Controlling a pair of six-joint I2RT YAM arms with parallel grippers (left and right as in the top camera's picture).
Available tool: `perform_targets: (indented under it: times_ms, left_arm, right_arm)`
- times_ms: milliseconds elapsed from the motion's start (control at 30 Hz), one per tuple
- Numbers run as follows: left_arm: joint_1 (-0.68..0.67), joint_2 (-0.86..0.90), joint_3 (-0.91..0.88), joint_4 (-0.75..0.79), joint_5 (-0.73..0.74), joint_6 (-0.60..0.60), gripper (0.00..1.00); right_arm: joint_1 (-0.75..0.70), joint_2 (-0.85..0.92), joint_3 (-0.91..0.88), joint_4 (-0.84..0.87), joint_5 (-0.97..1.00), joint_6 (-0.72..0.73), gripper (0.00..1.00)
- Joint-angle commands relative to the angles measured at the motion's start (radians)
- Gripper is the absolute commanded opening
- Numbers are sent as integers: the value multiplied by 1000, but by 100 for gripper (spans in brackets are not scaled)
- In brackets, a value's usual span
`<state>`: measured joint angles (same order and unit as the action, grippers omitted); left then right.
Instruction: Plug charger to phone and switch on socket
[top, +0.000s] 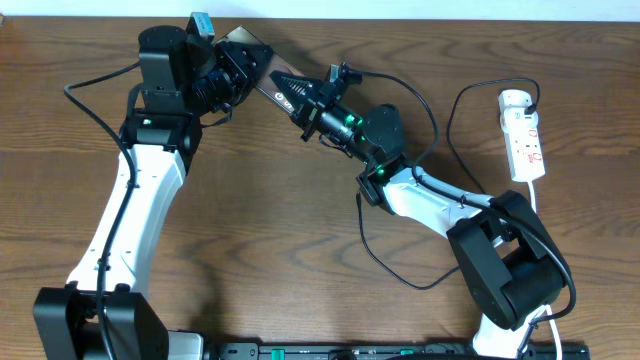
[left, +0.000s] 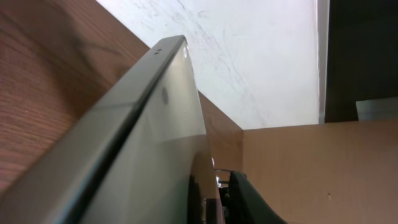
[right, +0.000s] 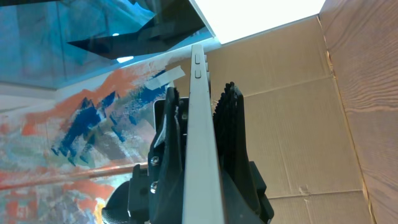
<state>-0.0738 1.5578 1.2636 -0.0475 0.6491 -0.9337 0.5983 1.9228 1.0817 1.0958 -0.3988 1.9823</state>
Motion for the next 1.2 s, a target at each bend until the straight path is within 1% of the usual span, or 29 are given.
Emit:
perform_targets:
  times_ms: [0,100,400,467,500,633,800,867,967,1167]
  left_arm:
    - [0,6,2,14,15,28,23]
    - [0,6,2,26,14,29,19]
    - [0,7,2,42,13,31,19]
    - [0,7,2,42,6,39,26]
    - [0,7,2,42,5,40,28]
    - [0,7,2,42,5,39,27]
    - [0,8,2,42,5,40,26]
    - [0,8,2,42,1,40,22]
    - [0,8,2,42,-6,40,18]
    - [0,8,2,42,-6,40,19]
  right_arm:
    - [19,-6,11,11,-6,0,2]
    - [19,-6,11,12,-7,-1,2]
    - [23,-6,11,11,-12,-2,2]
    - [30,-6,11,12,-11,-2,2]
    - [35,-6,11,12,-11,-2,2]
    - [47,-6,11,11,-11,-6,2]
    - [49,-6,11,12,-11,-9,2]
    - [50,-6,11,12,-11,-9,2]
    - [51,-6,11,12,-14,-9,2]
    - [51,-6,11,12,-19,-9,2]
